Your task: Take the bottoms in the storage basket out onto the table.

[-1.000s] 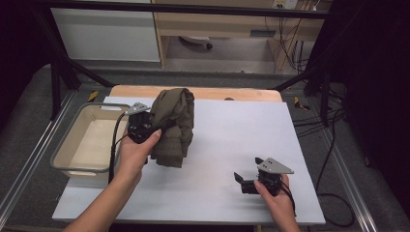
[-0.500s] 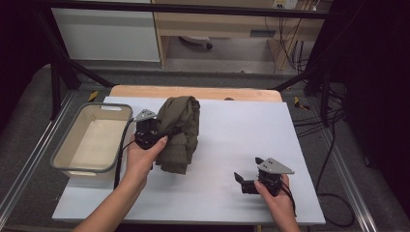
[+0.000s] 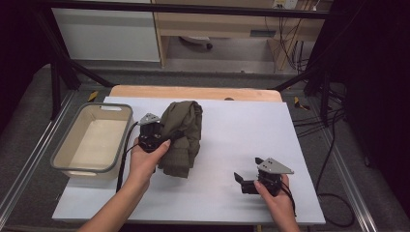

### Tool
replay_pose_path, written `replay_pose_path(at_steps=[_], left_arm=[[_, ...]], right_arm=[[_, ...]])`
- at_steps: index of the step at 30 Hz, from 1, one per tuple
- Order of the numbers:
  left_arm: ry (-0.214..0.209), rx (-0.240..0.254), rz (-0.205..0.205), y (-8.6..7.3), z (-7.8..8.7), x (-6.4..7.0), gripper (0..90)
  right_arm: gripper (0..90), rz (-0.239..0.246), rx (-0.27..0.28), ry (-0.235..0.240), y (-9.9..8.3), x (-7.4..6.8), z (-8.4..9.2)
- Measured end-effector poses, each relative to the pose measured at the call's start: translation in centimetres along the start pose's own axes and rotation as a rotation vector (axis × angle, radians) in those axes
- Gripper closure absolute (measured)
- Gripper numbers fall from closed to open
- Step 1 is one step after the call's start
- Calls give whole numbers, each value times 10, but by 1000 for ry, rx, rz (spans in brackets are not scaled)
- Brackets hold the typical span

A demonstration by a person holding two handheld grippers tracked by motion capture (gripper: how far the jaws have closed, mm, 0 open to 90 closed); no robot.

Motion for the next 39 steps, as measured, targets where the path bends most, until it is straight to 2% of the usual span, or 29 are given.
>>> replay_pose_path(at_steps=[22,39], left_arm=[[-10,-44,-3,-19,-16,5,733],[-14,-62,-24,-25,-26,13,730]], right_arm=[[24,4,0,0,0,0,-1],[24,6,-3,3,0,-1,-1]])
Point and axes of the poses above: each handheld gripper's, and its own axes: z roughly backward along the jaws, y roughly out of its top, x roughly to its right, the point moved 7 cm from there along -z, roughly forward along the jaws, and after that the axes turned 2 degrees about -z, right-handed, at the moved point
